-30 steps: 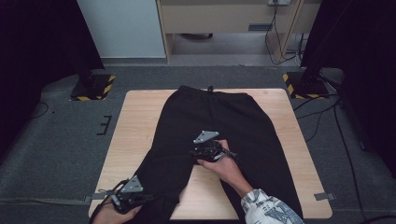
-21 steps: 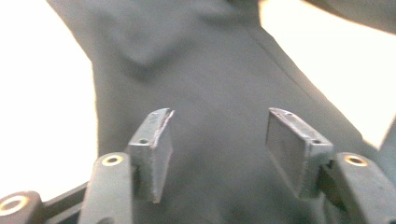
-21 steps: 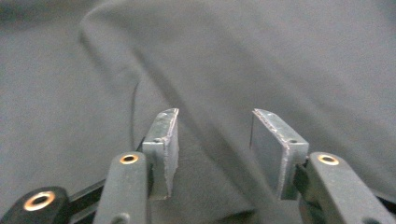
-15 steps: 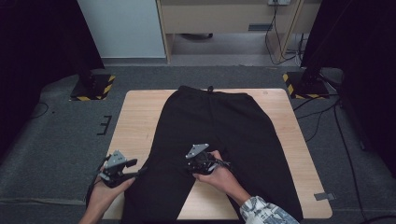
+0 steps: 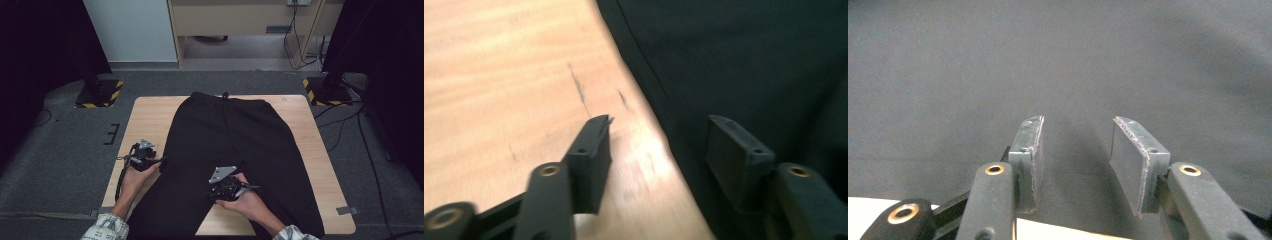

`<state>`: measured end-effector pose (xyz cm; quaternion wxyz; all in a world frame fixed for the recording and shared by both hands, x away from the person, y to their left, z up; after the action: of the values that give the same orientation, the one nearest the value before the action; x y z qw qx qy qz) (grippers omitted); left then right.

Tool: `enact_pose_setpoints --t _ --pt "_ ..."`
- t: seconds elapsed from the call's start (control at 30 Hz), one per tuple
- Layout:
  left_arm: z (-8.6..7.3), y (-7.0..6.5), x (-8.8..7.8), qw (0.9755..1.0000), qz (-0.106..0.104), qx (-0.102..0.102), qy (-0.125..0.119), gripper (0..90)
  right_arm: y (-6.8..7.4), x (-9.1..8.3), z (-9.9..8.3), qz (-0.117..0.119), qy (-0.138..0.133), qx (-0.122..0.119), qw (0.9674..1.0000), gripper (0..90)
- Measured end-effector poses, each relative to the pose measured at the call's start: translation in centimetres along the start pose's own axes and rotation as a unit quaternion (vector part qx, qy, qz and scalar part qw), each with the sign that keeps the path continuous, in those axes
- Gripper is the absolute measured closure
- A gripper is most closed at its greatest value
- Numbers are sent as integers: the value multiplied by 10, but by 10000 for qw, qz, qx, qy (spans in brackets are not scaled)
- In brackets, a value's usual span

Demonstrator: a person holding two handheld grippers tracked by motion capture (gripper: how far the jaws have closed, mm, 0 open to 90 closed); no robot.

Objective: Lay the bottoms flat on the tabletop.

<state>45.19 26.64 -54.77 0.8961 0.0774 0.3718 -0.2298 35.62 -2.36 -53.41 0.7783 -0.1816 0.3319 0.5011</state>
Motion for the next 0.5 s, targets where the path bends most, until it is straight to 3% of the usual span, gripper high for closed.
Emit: enact_pose_setpoints --t 0.1,0.13,0.23,0.3,0.43,0.5 --pt "5 -5 0 9995 -166 207 182 585 -5 -12 2 -71 -208 105 9997 550" --pt "6 -7 0 9990 -184 314 261 684 -8 -17 2 -128 -255 127 9995 547" --pt "8 -9 1 9985 -316 298 342 864 -19 -31 2 -324 -424 305 9981 541" --pt "10 -9 2 9980 -344 366 396 883 -26 -38 1 -443 -483 381 9971 542" --pt "20 5 10 9975 -29 539 452 886 -41 -52 -4 -681 -610 592 9940 542" --pt "26 11 16 9972 1 580 468 887 -48 -58 -7 -790 -631 656 9927 539"
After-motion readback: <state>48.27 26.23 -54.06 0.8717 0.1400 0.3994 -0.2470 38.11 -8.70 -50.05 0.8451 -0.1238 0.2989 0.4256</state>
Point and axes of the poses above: each handheld gripper's, and its own axes: x roughly forward along the jaws, z roughly out of its top, y roughly to its left, the point moved 3 cm from there along x, roughly forward along the jaws, and after that the axes turned 1 degree about -y, right-handed, at the moved point
